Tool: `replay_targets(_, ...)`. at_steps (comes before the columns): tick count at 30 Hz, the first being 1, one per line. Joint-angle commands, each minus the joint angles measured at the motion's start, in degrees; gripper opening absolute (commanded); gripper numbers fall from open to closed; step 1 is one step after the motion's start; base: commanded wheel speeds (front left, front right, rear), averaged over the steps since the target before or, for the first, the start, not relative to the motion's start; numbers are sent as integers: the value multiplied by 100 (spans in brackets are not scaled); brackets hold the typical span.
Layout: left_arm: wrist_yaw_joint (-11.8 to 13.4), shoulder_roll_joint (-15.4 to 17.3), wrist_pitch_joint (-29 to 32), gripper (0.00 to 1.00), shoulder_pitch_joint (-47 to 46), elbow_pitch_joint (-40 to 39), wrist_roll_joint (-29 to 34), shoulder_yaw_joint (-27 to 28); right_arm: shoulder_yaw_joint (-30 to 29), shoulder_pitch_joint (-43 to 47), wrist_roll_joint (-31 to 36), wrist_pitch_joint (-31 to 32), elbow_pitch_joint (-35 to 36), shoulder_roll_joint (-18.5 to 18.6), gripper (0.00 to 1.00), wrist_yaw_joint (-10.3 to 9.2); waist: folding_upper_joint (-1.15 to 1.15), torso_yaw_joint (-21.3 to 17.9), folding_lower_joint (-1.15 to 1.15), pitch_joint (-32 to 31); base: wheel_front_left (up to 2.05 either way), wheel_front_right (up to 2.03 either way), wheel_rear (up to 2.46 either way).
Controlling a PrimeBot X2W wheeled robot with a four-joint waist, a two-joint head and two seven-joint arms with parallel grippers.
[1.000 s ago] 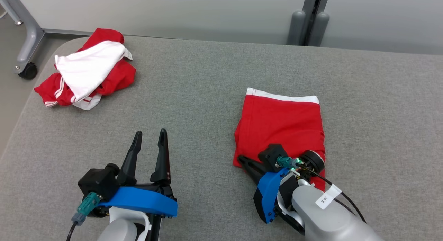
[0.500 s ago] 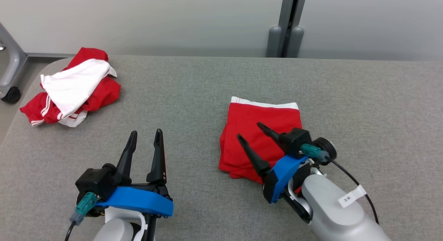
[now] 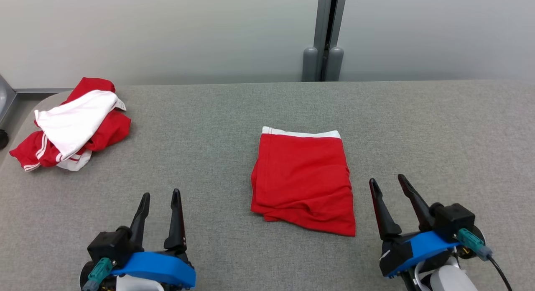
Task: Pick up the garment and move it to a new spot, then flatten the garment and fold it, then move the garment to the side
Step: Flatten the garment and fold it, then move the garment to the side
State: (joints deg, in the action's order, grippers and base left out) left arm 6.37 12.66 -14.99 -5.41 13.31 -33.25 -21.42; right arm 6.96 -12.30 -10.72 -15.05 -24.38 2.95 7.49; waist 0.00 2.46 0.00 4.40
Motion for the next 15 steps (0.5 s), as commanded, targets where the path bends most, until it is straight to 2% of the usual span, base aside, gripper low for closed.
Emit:
replay_targets(1, 14, 15, -28, 100, 89, 58, 32, 70, -98, 195, -47, -18, 162, -6, 100, 1, 0, -15, 0, -4, 0, 0, 0)
replay_targets(8, -54, -70, -28, 100, 291, 153, 143, 248, -396, 597, -64, -17, 558, -7, 100, 1, 0, -33, 0, -42, 0, 0, 0)
replay_targets(15, -123, -145, -29, 100, 358, 184, 218, 362, -447, 728, -59, -18, 607, -7, 100, 1, 0, -40, 0, -76, 0, 0, 0)
